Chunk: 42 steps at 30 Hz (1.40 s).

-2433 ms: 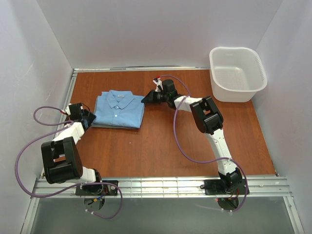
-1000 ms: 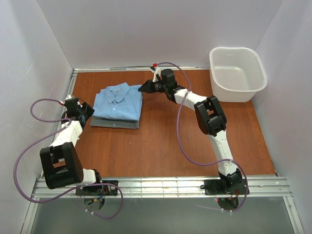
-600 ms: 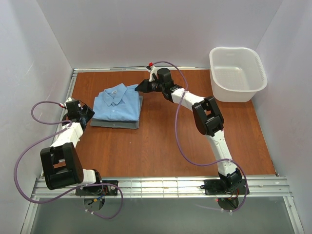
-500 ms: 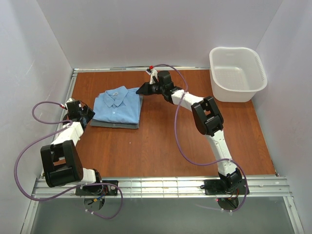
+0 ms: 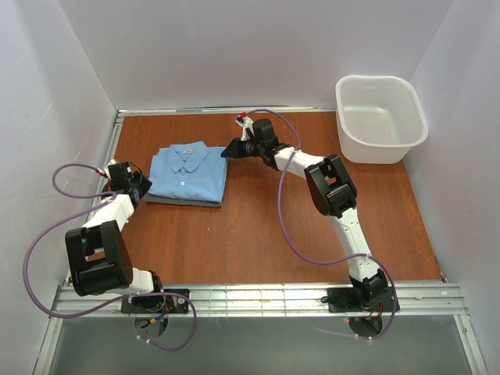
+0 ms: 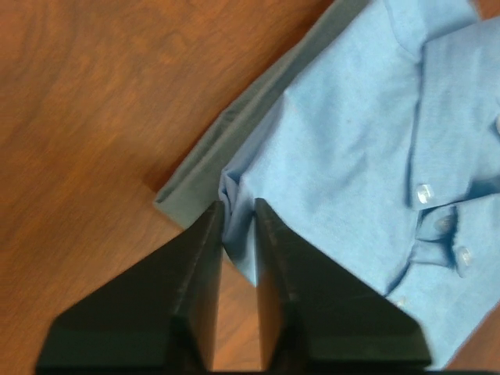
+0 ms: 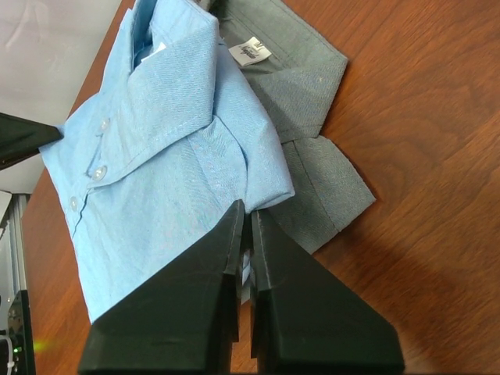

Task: Fold and stack the long sleeve shirts
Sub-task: Neatly place the folded shirt to the corner

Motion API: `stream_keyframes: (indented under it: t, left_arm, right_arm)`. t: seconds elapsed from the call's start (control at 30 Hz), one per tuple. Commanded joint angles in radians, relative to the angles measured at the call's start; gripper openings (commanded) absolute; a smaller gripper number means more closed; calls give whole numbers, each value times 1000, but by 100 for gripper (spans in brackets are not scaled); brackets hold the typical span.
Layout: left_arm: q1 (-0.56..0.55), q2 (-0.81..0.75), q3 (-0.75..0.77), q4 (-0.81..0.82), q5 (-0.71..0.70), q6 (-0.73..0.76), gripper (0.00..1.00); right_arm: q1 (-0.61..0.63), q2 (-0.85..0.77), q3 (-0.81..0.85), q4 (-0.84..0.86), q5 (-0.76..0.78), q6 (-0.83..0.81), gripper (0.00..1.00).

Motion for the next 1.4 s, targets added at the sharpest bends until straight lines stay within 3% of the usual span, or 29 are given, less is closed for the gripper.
stream_keyframes:
  t: [0.0,0.07,0.1,0.13,0.17,0.2,0.27,0.37,0.4,0.47,0.63,0.73,1.0,1.17,1.27,1.3,1.37]
  left_arm:
    - [4,-8,27,-29,-70,-5,23]
    - [5,-17,47,-42,-76,6,40]
    - [4,-32,56,-42,-75,9,47]
    - [4,-40,80,-53,-73,14,54]
    - [4,-46,94,-59,-62,24,65]
    - [4,-51,107,-68,-53,28,70]
    - [4,-66,139,-93,-29,29,75]
    - [4,-81,153,-102,40,28,73]
    - [4,-80,154,-99,59,19,62]
    - [1,-62,154,-85,111,14,56]
    - [-12,12,150,-35,186,-7,39]
    - [-10,58,124,-4,186,-27,37]
    - [-9,126,35,42,85,-104,30]
    - [-1,71,55,-2,33,-115,33]
    - [1,-1,91,-55,2,-127,48]
    - [1,-18,102,-71,-1,-127,53]
    - [1,-60,111,-127,-1,-144,74]
  right_arm:
    - [4,-12,-30,29,13,-19,13]
    - [-1,-32,-43,25,20,-22,24]
    - [-2,-43,-60,22,25,-25,37]
    - [-5,-69,-68,16,28,-28,43]
    - [-10,-86,-79,2,43,-30,48]
    - [-13,-103,-98,-1,49,-28,55]
    - [-16,-152,-112,-13,72,-30,58]
    - [-13,-195,-122,-29,76,-12,59]
    - [-13,-204,-126,-27,77,-4,59]
    - [-4,-224,-129,-29,82,13,57]
    - [25,-172,-61,3,18,74,42]
    - [38,-94,-4,48,5,145,36]
    - [36,29,-29,109,28,232,35]
    - [19,-55,-100,108,34,188,36]
    - [-2,-162,-166,102,37,162,39]
    - [-8,-220,-184,94,36,156,46]
    - [-27,-285,-247,54,36,134,54]
